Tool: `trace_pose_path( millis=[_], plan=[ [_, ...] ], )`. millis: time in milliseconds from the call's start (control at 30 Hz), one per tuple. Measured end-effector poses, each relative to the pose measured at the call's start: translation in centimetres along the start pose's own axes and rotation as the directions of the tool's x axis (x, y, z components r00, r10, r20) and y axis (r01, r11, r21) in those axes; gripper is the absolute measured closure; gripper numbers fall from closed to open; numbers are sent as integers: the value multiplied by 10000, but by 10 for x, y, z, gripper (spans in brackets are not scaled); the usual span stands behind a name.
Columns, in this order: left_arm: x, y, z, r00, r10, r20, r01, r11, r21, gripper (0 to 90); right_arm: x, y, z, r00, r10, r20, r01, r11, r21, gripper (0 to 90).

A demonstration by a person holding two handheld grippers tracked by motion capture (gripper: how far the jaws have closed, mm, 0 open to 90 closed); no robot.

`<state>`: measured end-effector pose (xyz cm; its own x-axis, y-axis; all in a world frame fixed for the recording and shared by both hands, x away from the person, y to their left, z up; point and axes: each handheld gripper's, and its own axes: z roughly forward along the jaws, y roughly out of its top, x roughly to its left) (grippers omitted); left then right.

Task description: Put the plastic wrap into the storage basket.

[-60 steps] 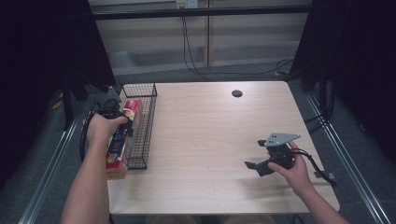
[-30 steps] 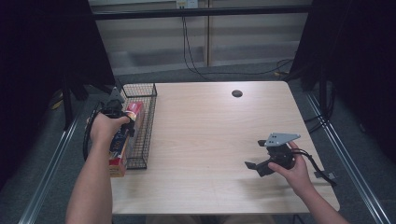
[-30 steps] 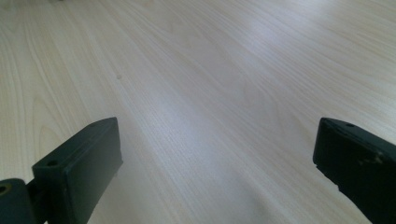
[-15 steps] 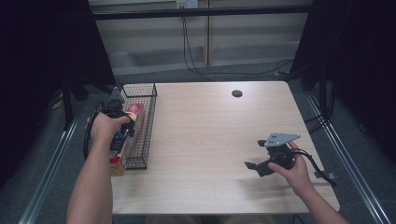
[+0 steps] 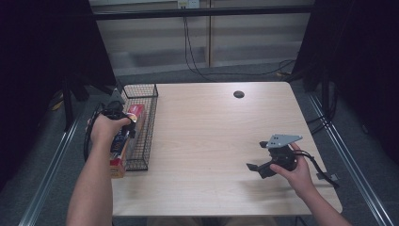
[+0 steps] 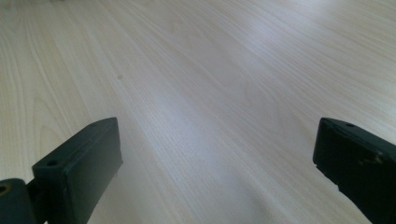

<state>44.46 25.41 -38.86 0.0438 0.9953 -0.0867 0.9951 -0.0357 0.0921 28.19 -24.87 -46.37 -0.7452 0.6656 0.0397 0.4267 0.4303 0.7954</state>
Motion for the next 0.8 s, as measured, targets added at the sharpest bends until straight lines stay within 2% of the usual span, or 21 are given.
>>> trace_pose_path(
  millis=[300,400,467,633,700,733,767,800],
  plan=[
    [-1,-2,-1,10000,-34,-6,34,9999,-115,399,-1,0,0,10000,9,17,-9,10000,-26,8],
    [1,-3,-4,9999,-89,143,93,9995,-298,384,-1,1,1,10000,22,3,-22,10000,-19,8],
    [2,-5,-7,9991,-164,386,181,9990,-420,353,-1,2,2,10000,1,-34,-1,10000,-10,8],
    [2,-8,-15,9984,-101,558,139,9976,-683,309,-1,4,4,10000,-64,-52,64,10000,-56,8],
    [3,-10,-20,9984,-4,573,58,9955,-943,304,0,4,4,9999,-86,-63,86,10000,-14,8],
    [2,-11,-22,9978,-99,654,161,9954,-943,291,0,4,4,9999,-111,-88,110,9999,-36,8],
    [3,-11,-24,9984,69,560,-13,9950,-1000,289,0,5,4,9999,-114,-91,113,9999,-53,8],
    [2,-12,-25,9978,7,663,64,9942,-1070,285,0,5,4,9999,-117,-66,116,9999,-59,8]
  ],
)
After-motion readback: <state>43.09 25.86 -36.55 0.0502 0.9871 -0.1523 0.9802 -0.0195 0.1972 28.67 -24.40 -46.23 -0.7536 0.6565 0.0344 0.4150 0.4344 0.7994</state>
